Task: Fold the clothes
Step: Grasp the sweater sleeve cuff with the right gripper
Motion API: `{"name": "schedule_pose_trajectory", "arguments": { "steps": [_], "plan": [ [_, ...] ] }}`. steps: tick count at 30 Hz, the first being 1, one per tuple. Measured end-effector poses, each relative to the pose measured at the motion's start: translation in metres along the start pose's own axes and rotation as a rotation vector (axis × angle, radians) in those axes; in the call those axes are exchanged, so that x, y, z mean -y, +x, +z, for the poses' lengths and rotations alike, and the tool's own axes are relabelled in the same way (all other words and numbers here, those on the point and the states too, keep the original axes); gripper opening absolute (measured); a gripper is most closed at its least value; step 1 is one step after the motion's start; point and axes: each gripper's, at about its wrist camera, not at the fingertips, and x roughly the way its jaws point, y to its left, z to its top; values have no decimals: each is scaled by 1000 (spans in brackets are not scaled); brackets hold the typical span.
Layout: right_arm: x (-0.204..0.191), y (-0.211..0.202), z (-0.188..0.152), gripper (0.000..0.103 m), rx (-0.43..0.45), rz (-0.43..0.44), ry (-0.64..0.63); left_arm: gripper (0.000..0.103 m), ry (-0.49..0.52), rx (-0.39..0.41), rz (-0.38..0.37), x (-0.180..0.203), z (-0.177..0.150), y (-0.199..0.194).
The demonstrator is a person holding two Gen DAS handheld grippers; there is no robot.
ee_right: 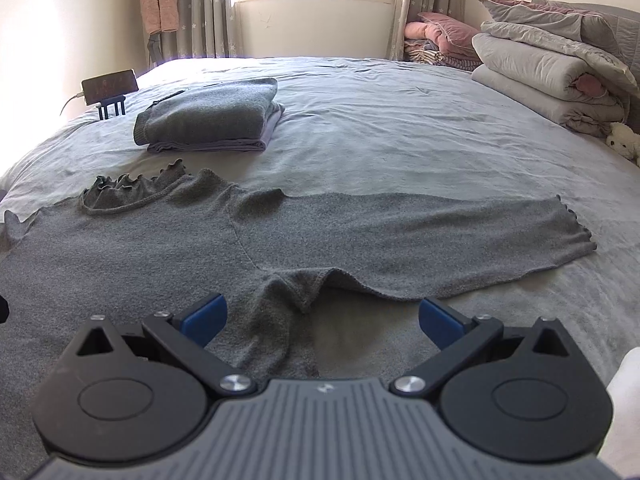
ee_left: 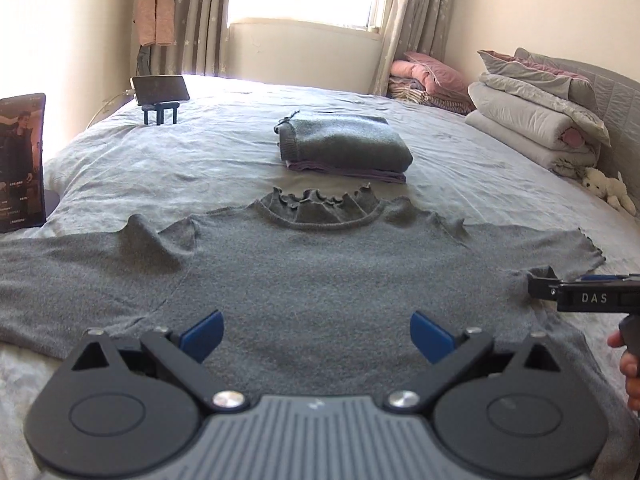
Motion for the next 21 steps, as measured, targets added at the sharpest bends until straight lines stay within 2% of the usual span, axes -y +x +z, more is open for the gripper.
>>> {"name": "schedule_pose_trajectory", "arguments": {
  "steps": [4,7,10,16,19,21],
  "plan": [
    [12,7,0,103,-17,-30,56,100,12,4,87,-3,-8,5],
    [22,12,-1,103,-34,-45,106,100,-50,-47,90,-15,-12,9],
    [33,14,-2,103,-42,-58,159,100,-83,-52,95,-21,-15,9],
    [58,16,-4,103,-44,-49,295,100,-61,-33,108,-18,-16,5],
    [69,18,-2,103,-25,-67,340,100,-70,-32,103,-20,-16,3],
    [82,24,1,103,-16,-72,416,100,-85,-32,102,-22,-16,3]
  ]
}}
